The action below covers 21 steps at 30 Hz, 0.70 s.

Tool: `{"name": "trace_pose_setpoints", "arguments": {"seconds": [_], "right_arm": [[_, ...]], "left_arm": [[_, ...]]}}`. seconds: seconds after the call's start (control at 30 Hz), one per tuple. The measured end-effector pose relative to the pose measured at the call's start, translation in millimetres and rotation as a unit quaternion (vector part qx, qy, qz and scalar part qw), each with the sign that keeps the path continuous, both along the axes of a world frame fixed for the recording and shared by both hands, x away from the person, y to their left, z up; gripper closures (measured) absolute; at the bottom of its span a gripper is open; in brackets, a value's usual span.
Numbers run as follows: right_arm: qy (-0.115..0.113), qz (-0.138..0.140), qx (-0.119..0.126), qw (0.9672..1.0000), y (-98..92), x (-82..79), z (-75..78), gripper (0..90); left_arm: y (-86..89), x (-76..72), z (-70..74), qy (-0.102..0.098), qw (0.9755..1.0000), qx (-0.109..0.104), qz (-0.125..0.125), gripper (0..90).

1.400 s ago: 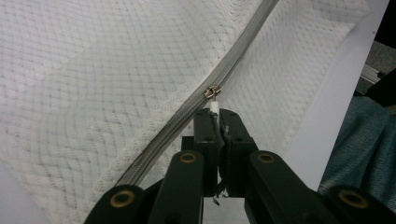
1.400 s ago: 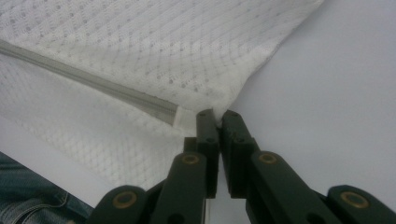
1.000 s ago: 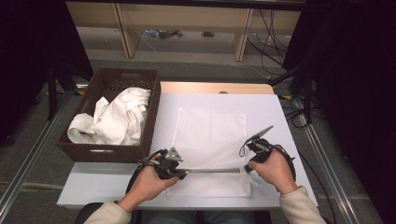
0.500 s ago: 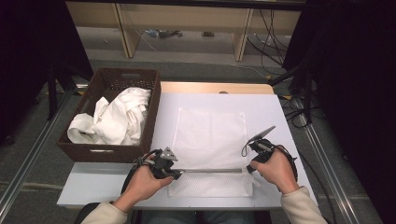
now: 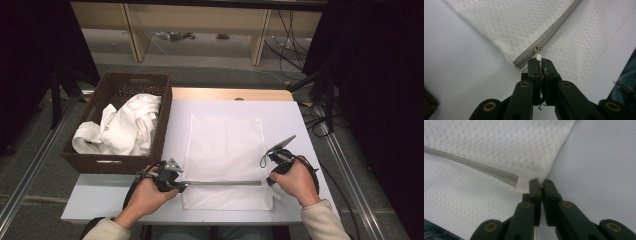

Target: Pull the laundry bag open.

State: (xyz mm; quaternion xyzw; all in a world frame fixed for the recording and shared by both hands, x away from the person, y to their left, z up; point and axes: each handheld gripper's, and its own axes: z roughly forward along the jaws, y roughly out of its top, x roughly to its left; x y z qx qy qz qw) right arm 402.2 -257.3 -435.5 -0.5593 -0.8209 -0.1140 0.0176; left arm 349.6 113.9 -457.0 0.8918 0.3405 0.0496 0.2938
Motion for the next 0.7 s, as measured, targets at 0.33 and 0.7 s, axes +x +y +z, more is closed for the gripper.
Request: {"name": "trace_pose_setpoints", "arguments": {"seconds": [0.33,0.7], "right_arm": [[0.006,-0.024,0.0,0.9997,2.7,-0.5,-3.6,87.1],[0.013,-0.015,-0.021,0.9996,4.2,0.3,-2.9,75.7]], "left_arm": [[10.8,-2.9,-5.2,0.005,0.9998,0.005,0.02,85.8],[1.8,-2.1,-11.9,-0.003,0.9997,0.024,-0.008,82.9]]}}
